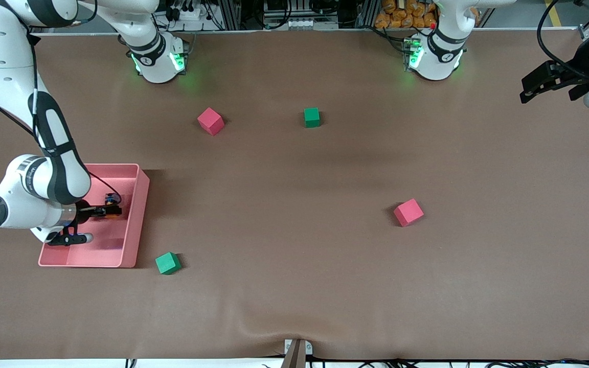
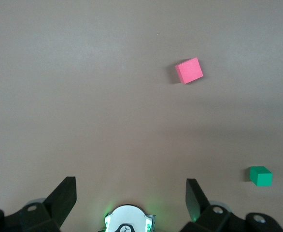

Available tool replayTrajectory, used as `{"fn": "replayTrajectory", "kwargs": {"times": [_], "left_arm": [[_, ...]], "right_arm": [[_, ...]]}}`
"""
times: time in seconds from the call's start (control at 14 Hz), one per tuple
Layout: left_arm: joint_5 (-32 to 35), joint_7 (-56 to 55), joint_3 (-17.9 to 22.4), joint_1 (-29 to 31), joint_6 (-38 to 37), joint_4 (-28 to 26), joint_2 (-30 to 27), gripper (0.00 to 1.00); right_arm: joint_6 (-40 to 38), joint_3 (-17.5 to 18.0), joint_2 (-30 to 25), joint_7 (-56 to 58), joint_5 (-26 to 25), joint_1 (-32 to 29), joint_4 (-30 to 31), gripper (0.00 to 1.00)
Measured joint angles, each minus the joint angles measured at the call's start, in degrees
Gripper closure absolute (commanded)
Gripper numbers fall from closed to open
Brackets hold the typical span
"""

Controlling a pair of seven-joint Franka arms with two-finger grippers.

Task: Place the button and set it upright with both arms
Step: 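Lower the right gripper into the tray and grasp the yellow button, then carry the button with the right gripper to the table middle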

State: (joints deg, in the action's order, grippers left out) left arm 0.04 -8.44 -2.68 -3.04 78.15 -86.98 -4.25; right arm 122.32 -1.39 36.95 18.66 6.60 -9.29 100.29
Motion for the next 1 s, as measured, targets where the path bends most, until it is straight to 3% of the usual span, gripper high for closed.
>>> {"fn": "replayTrajectory", "kwargs": {"times": [0.14, 0.21, 0.5, 1.0], "left_arm": [[0.0, 0.0, 0.0, 0.0, 0.0, 0.0, 0.0, 0.00], [0.0, 0.0, 0.0, 0.0, 0.0, 0.0, 0.0, 0.00], [0.0, 0.0, 0.0, 0.0, 0.0, 0.0, 0.0, 0.00], [0.0, 0.0, 0.0, 0.0, 0.0, 0.0, 0.0, 0.00]], "right_arm": [[0.0, 0.0, 0.1, 1.4, 0.0, 0.0, 0.0, 0.92], [0.0, 0.0, 0.2, 2.2, 0.0, 0.0, 0.0, 1.00], [-1.9, 0.0, 0.2, 4.4, 0.0, 0.0, -2.1, 1.00], [-30.1, 0.9, -0.8, -2.8, 1.1, 2.7, -22.8, 1.00]]}}
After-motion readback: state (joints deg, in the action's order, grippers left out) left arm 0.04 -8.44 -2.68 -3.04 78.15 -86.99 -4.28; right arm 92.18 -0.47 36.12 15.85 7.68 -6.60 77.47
